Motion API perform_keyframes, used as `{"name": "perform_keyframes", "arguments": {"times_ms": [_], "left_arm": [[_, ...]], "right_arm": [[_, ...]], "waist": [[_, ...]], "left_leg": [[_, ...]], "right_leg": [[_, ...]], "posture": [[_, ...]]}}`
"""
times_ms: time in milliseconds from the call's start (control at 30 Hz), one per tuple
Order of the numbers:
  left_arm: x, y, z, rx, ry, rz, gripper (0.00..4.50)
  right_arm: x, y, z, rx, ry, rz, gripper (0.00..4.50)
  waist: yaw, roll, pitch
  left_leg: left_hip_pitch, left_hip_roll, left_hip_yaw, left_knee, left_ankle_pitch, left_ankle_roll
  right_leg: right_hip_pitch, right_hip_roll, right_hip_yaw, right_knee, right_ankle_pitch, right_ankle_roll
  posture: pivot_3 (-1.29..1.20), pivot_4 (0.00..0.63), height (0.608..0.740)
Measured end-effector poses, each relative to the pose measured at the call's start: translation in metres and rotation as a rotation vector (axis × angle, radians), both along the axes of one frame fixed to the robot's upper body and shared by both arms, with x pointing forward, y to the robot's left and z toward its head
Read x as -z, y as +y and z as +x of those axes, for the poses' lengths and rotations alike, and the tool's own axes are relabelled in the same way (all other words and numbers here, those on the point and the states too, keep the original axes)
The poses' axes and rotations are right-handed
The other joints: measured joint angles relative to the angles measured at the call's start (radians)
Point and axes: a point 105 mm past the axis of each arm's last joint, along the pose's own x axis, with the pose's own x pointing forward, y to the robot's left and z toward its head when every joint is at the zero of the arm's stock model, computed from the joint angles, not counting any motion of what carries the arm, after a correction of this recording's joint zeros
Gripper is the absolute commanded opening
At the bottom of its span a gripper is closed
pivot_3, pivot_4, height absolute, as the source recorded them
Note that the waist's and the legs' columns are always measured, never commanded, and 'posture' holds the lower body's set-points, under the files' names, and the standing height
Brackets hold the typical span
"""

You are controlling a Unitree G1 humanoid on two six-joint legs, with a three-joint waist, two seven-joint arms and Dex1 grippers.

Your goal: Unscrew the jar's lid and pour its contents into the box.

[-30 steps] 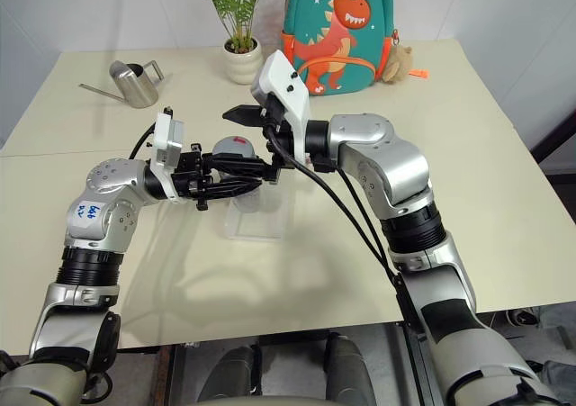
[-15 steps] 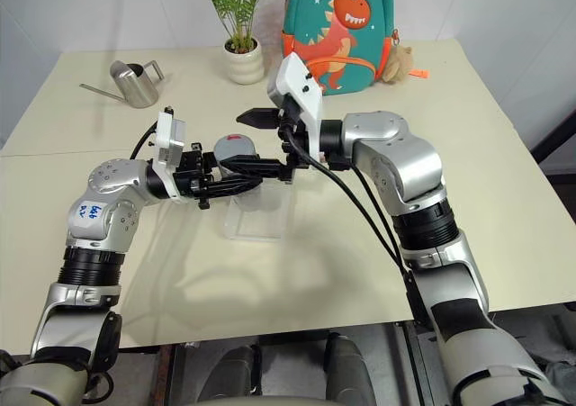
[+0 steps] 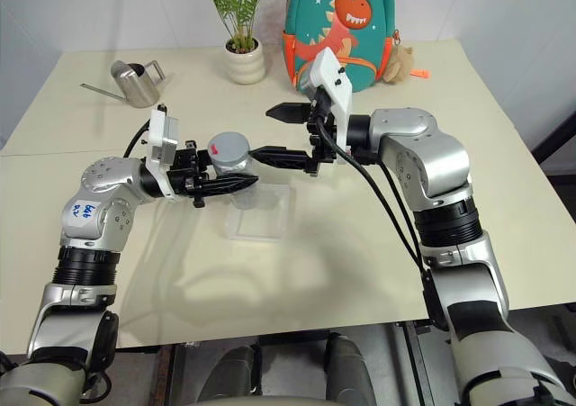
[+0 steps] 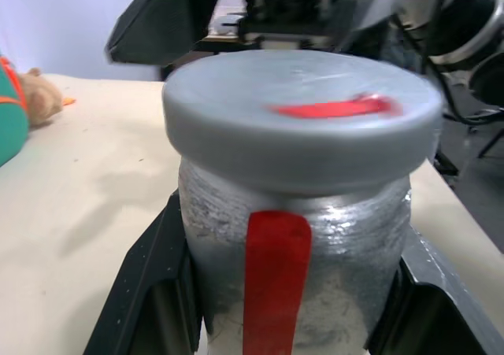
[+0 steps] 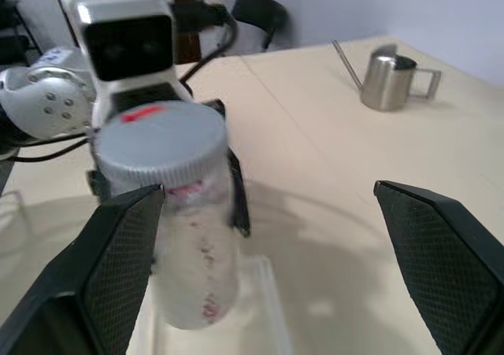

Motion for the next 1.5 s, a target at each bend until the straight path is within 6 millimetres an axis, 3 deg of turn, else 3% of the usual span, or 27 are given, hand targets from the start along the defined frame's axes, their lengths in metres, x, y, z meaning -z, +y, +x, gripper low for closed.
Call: {"name": "perform_keyframes", "arguments": {"times_ms": [367, 567, 767, 1067, 1167, 1300, 1500], "left_arm": [[0.000, 0.000, -0.001, 0.007, -0.002, 0.002, 2.00], [-0.001, -0.001, -0.001, 0.008, -0.004, 0.002, 2.00], [0.000, -0.001, -0.002, 0.010, -0.005, 0.003, 2.00], [0.000, -0.002, -0.002, 0.013, -0.004, 0.000, 2.00], [0.000, -0.002, -0.002, 0.014, -0.004, 0.000, 2.00], [0.000, -0.002, -0.002, 0.013, -0.004, -0.001, 2.00], [-0.004, -0.001, -0.003, 0.019, -0.012, -0.019, 2.00]], "right_arm": [[-0.007, 0.002, -0.020, -0.133, 0.034, 0.052, 4.48], [-0.011, 0.015, -0.021, -0.141, 0.036, 0.068, 4.48], [0.003, 0.037, -0.026, -0.176, 0.054, 0.013, 4.48], [0.006, 0.041, -0.023, -0.169, 0.066, 0.020, 4.48], [0.006, 0.043, -0.023, -0.172, 0.072, 0.027, 3.92], [0.007, 0.046, -0.023, -0.168, 0.074, 0.032, 2.58], [0.002, 0.048, -0.025, -0.188, 0.107, 0.087, 2.56]], "waist": [[0.002, 0.000, 0.000], [0.000, 0.000, 0.000], [0.001, 0.000, 0.000], [0.002, 0.000, 0.000], [0.001, 0.000, 0.000], [0.000, 0.000, 0.000], [0.001, 0.000, 0.000]], "left_leg": [[0.000, 0.000, 0.000, 0.000, 0.000, 0.000], [0.000, 0.000, 0.000, 0.000, 0.000, 0.000], [0.000, 0.000, 0.000, 0.000, 0.000, 0.000], [0.000, 0.000, 0.000, 0.000, 0.000, 0.000], [0.000, 0.000, 0.000, 0.000, 0.000, 0.000], [0.000, 0.000, 0.000, 0.000, 0.000, 0.000], [0.000, 0.000, 0.000, 0.000, 0.000, 0.000]], "right_leg": [[0.000, 0.000, 0.000, 0.000, 0.000, 0.000], [0.000, 0.000, 0.000, 0.000, 0.000, 0.000], [0.000, 0.000, 0.000, 0.000, 0.000, 0.000], [0.000, 0.000, 0.000, 0.000, 0.000, 0.000], [0.000, 0.000, 0.000, 0.000, 0.000, 0.000], [0.000, 0.000, 0.000, 0.000, 0.000, 0.000], [0.000, 0.000, 0.000, 0.000, 0.000, 0.000]], "posture": [[0.00, 0.150, 0.740], [0.00, 0.150, 0.740], [0.00, 0.150, 0.740], [0.00, 0.150, 0.740], [0.00, 0.150, 0.740], [0.00, 0.150, 0.740], [0.00, 0.150, 0.740]]}}
